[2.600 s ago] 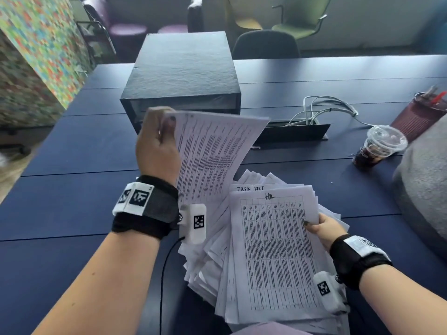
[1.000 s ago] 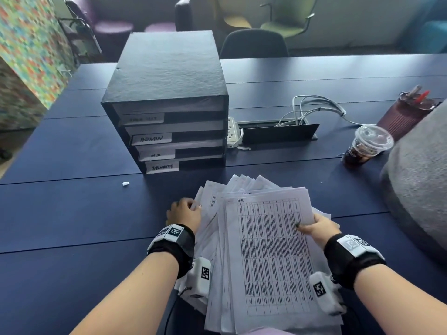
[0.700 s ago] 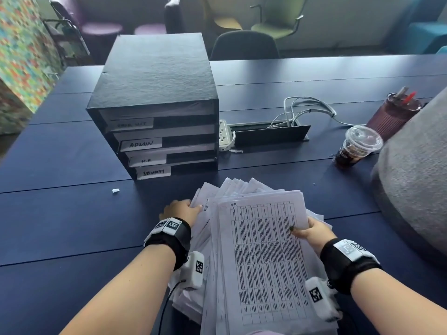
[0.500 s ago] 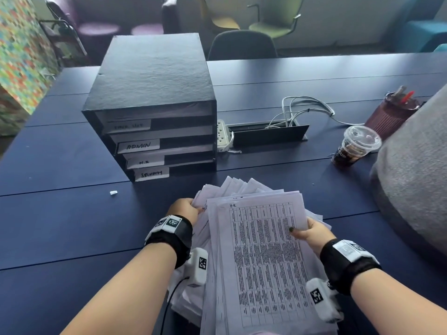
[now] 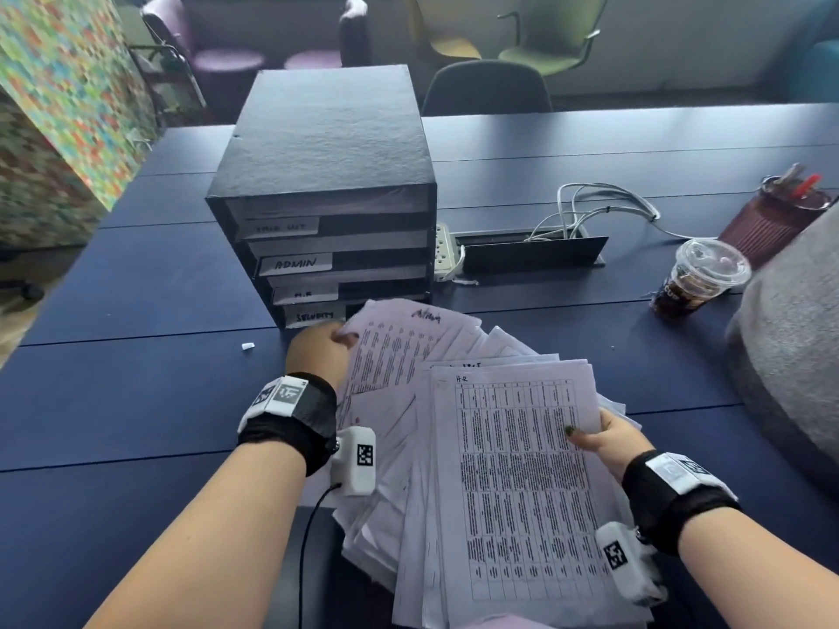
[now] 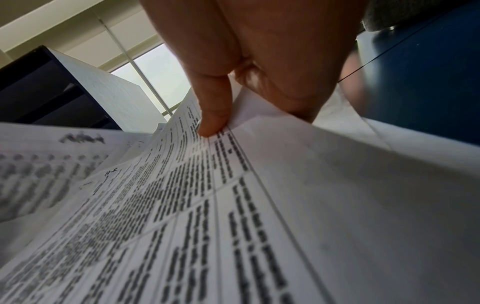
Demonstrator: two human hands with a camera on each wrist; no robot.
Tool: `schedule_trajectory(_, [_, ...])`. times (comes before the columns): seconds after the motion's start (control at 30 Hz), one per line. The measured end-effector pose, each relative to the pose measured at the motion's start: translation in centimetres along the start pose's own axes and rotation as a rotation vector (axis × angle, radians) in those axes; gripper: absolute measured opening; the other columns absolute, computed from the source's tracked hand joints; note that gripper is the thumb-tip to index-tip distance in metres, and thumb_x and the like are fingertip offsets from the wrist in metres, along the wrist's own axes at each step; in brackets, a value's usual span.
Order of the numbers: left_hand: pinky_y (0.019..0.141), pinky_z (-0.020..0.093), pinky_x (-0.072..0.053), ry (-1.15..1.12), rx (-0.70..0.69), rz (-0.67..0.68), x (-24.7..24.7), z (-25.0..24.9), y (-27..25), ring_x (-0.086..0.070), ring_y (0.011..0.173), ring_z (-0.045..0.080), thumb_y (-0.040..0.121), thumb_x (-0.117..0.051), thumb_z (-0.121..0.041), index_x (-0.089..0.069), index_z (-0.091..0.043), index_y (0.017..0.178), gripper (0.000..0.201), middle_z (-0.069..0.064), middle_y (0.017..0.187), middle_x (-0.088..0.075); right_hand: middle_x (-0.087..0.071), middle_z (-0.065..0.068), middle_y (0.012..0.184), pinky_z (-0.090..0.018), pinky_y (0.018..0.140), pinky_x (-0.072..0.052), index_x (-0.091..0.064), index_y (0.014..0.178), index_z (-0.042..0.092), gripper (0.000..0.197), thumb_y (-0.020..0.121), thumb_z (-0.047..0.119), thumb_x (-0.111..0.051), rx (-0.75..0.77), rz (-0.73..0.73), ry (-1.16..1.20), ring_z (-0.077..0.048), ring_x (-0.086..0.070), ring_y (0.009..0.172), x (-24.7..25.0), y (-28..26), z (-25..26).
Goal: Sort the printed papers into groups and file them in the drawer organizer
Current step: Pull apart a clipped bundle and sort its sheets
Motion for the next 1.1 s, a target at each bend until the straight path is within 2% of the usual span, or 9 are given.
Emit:
schedule_trajectory(0.17, [0.069,0.03,-0.039,-0.207,-0.103,-0.285,6.1,-0.7,-1.3,-0.053,0.077,0.027,0.095,-0.052,-0.025,-0.066,-0.01,0.095,0.021,0.007,0.082,-0.06,-0.061,-0.017,0.102,-0.039,0.094,-0.042,-0.056,0.107,0.0,0.03,0.08,-0.009,-0.062,0.032,0.011,0.013,-0.027,-0.056,0.094,0.0,-0.2,0.3])
schedule_trajectory(0.37, [0.06,0.02,-0.037,-0.398,-0.207,-0.559,13.3,-2.6,-3.5,-0.053,0.066,0.008,0.091,-0.056,-0.02,-0.064,-0.02,0.082,0.012,-0.003,0.073,-0.061,-0.065,-0.018,0.097,-0.034,0.087,-0.047,-0.057,0.105,0.001,0.03,0.078,-0.007,-0.065,0.049,0.006,0.076,-0.022,-0.06,0.079,0.2,-0.9,0.5])
schedule_trajectory(0.47, [0.05,0.01,-0.033,-0.484,-0.196,-0.603,16.0,-3.3,-4.0,-0.049,0.053,-0.007,0.09,-0.055,-0.019,-0.053,-0.025,0.07,0.021,-0.013,0.064,-0.051,-0.073,-0.001,0.079,-0.028,0.079,-0.053,-0.063,0.099,0.005,0.077,0.035,0.033,-0.095,0.017,0.026,0.15,-0.011,-0.067,0.067,0.6,-0.8,0.0])
schedule_trajectory(0.53, [0.052,0.016,-0.034,-0.497,-0.183,-0.63,17.1,-3.4,-4.0,-0.046,0.052,0.0,0.09,-0.055,-0.021,-0.049,-0.022,0.067,0.024,-0.012,0.062,-0.048,-0.073,-0.002,0.075,-0.034,0.073,-0.056,-0.064,0.094,0.011,0.096,0.009,0.043,-0.093,-0.007,0.038,0.218,-0.015,-0.068,0.066,1.3,-0.7,-0.5])
schedule_trajectory(0.67, [0.056,0.016,-0.036,-0.535,-0.116,-0.608,15.9,-2.0,-3.6,-0.051,0.067,0.006,0.087,-0.06,-0.021,-0.065,-0.018,0.083,0.007,-0.003,0.075,-0.06,-0.072,-0.007,0.068,-0.036,0.049,-0.056,-0.06,0.096,0.009,0.035,0.066,0.0,-0.073,-0.062,0.053,0.339,-0.022,-0.067,0.054,1.9,-2.5,0.6])
schedule_trajectory(0.77, [0.062,0.021,-0.037,-0.499,-0.02,-0.458,12.0,0.0,-2.6,-0.053,0.073,0.013,0.087,-0.063,-0.022,-0.066,-0.019,0.09,0.005,0.0,0.081,-0.063,-0.071,-0.007,0.064,-0.035,0.045,-0.054,-0.061,0.091,0.01,0.048,0.048,0.006,-0.082,-0.064,0.005,0.341,-0.021,-0.066,0.051,3.2,-2.7,0.7])
schedule_trajectory(0.83, [0.069,0.027,-0.044,-0.495,0.08,-0.308,8.5,2.3,-2.0,-0.057,0.078,0.019,0.086,-0.064,-0.022,-0.066,-0.019,0.09,0.005,0.003,0.085,-0.064,-0.07,-0.005,0.06,-0.032,0.043,-0.054,-0.06,0.088,0.009,0.029,0.064,-0.003,-0.07,-0.065,-0.034,0.353,-0.019,-0.066,0.049,4.0,-2.9,0.9])
schedule_trajectory(0.97, [0.087,0.042,-0.05,-0.301,0.184,-0.201,4.4,6.9,-1.8,-0.062,0.094,0.034,0.087,-0.057,-0.021,-0.068,-0.012,0.099,0.019,0.015,0.099,-0.069,-0.07,-0.005,0.06,-0.032,0.048,-0.056,-0.06,0.088,0.008,0.039,0.052,-0.003,-0.068,-0.067,-0.078,0.29,-0.019,-0.066,0.049,5.7,-3.0,0.8])
schedule_trajectory(1.1, [0.071,0.032,-0.038,-0.232,0.27,-0.164,1.9,10.5,-3.0,-0.052,0.079,0.031,0.093,-0.051,-0.019,-0.066,-0.007,0.093,0.02,0.017,0.087,-0.061,-0.07,-0.005,0.06,-0.034,0.05,-0.056,-0.059,0.095,0.006,0.027,0.075,-0.013,-0.058,-0.08,-0.139,0.275,-0.019,-0.066,0.049,7.7,-2.8,0.6])
Point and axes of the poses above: each hand's wrist, its own y-axis towards the middle knuckle, its own x-axis out of the back of the hand, z = x × y, the point moved 9 cm from there along y, towards the middle knuckle
